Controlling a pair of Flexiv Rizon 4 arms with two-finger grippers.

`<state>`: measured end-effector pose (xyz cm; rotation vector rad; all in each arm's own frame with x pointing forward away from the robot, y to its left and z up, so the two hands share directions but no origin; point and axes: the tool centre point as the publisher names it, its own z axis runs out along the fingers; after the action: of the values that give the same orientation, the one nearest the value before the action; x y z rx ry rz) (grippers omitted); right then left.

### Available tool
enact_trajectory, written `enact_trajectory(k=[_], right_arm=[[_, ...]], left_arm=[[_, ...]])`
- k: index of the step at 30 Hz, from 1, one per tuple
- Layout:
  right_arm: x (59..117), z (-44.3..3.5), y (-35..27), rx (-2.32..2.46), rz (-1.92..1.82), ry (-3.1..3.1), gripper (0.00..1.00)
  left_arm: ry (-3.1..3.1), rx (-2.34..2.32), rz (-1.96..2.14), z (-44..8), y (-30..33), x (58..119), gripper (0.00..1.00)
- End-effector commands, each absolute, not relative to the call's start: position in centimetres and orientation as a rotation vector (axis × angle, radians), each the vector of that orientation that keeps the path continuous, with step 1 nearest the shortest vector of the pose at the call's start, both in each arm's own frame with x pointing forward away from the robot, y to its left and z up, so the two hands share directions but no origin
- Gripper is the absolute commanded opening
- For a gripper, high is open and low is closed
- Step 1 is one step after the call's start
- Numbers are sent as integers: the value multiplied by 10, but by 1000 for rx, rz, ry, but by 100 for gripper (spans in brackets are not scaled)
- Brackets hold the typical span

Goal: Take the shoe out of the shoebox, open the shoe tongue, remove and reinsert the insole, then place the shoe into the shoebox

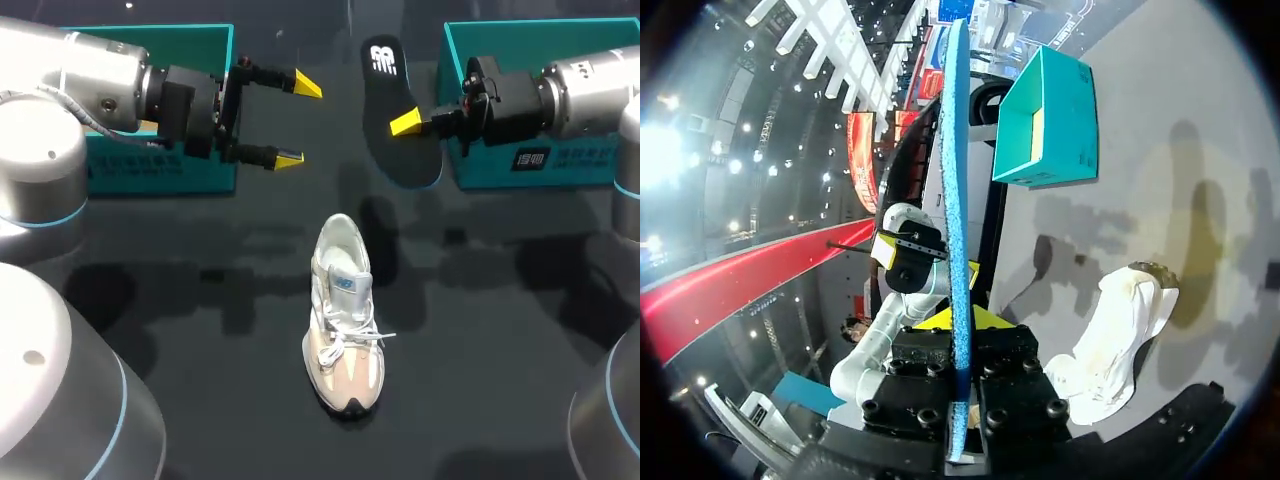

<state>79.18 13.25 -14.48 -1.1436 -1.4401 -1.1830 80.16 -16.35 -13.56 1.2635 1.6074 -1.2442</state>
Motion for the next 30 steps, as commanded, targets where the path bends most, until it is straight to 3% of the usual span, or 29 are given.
enact_trajectory(k=[1,12,15,30], right_arm=[[794,-144,132,-1175,-1185,-1475,0],[802,-151,119,-1226,-1349,-1635,0],[805,-154,121,-1157,-1390,-1719,0],[808,-161,127,-1209,-1432,-1882,0]], left_arm=[[1808,1166,-1217,-142,-172,798,100],[2490,806,-1121,-168,-153,795,100],[2753,498,-1334,-172,-141,802,100],[2810,431,-1296,-178,-143,801,100]])
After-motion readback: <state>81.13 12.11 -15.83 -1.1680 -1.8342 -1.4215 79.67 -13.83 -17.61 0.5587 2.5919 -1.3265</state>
